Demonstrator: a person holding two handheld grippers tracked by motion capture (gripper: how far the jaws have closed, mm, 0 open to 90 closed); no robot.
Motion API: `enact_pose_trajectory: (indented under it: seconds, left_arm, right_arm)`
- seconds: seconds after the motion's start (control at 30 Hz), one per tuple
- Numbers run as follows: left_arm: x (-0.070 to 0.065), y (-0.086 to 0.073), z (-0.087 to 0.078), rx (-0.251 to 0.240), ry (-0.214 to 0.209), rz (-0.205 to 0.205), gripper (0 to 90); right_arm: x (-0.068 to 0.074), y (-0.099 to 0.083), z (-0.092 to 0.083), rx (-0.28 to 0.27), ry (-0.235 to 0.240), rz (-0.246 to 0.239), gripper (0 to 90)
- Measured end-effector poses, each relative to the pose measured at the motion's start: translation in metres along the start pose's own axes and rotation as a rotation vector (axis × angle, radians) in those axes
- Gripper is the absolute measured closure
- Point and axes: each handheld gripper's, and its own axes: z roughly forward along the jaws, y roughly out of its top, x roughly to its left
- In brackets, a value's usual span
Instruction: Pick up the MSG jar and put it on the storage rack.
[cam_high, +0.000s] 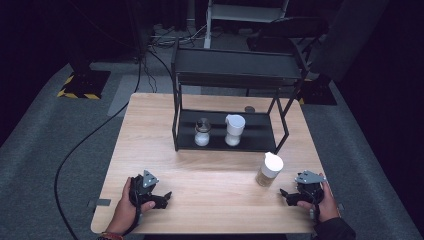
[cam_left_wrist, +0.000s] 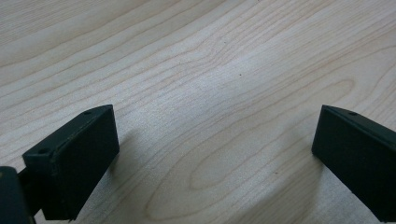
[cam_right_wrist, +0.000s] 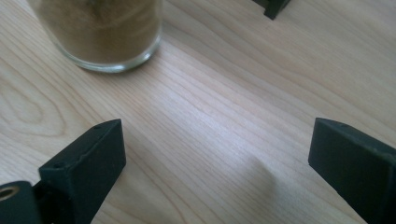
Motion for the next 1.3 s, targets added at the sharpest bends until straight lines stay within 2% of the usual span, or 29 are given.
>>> enact_pose_trajectory:
  seconds: [0.23, 0.43, 0.57, 1.3]
  left_arm:
    - [0.000, 0.000, 0.000, 0.000, 0.000, 0.000, 0.6]
    - [0.000, 0.000, 0.000, 0.000, 0.000, 0.000, 0.6]
    - [0.000, 0.000, 0.000, -0.001, -0.001, 0.000, 0.6]
    - [0.001, 0.000, 0.000, 0.001, -0.002, 0.005, 0.5]
  right_arm:
    - [-0.013, -0.012, 0.002, -0.017, 0.034, 0.067, 1.7]
    - [-0.031, -0.021, 0.006, -0.026, 0.100, 0.155, 0.4]
    - [-0.034, -0.021, 0.007, -0.026, 0.112, 0.147, 0.0]
    - [-0.034, -0.021, 0.007, -0.028, 0.112, 0.148, 0.0]
